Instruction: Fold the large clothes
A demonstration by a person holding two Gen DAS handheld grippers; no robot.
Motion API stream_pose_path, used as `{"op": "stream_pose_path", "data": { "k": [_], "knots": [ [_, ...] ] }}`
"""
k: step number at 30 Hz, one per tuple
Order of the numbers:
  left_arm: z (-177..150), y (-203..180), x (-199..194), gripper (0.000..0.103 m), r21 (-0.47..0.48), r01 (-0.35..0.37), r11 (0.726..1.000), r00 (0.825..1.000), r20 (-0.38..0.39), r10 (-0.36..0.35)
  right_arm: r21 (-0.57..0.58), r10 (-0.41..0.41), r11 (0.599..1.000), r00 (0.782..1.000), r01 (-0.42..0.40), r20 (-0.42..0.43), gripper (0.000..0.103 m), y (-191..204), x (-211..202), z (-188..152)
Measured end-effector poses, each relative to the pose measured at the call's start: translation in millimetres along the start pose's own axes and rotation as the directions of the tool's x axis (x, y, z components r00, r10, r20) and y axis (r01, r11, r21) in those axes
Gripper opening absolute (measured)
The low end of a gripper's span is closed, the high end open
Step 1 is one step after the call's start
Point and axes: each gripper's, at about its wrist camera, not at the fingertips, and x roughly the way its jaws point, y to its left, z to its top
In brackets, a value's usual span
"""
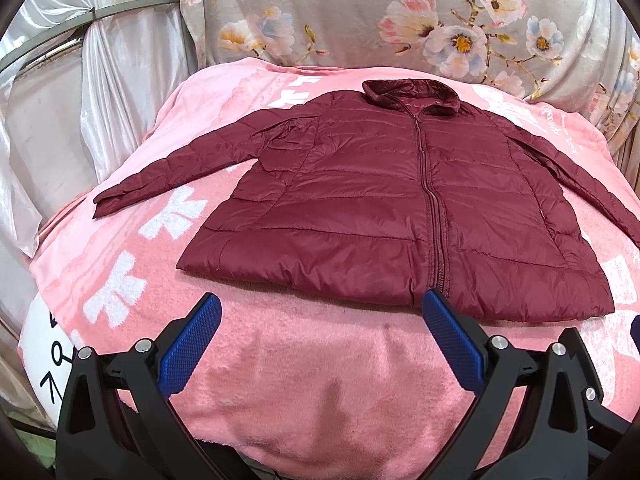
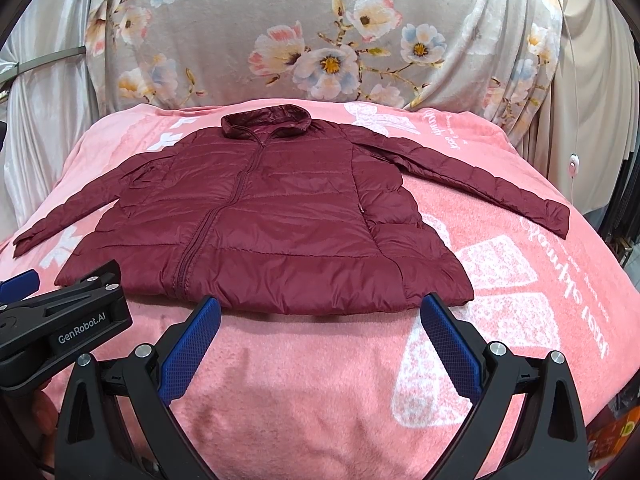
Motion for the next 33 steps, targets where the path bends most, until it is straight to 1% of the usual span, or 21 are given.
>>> {"op": "stream_pose_path", "data": {
  "k": [33],
  "knots": [
    [-6.0, -0.9, 5.2, 0.098, 0.004, -0.005, 1.000, 1.000, -0.009, 0.005, -0.003, 0.000, 1.000, 1.000, 0.000, -0.005, 0.098, 0.3, 2.5, -3.9]
  ]
}}
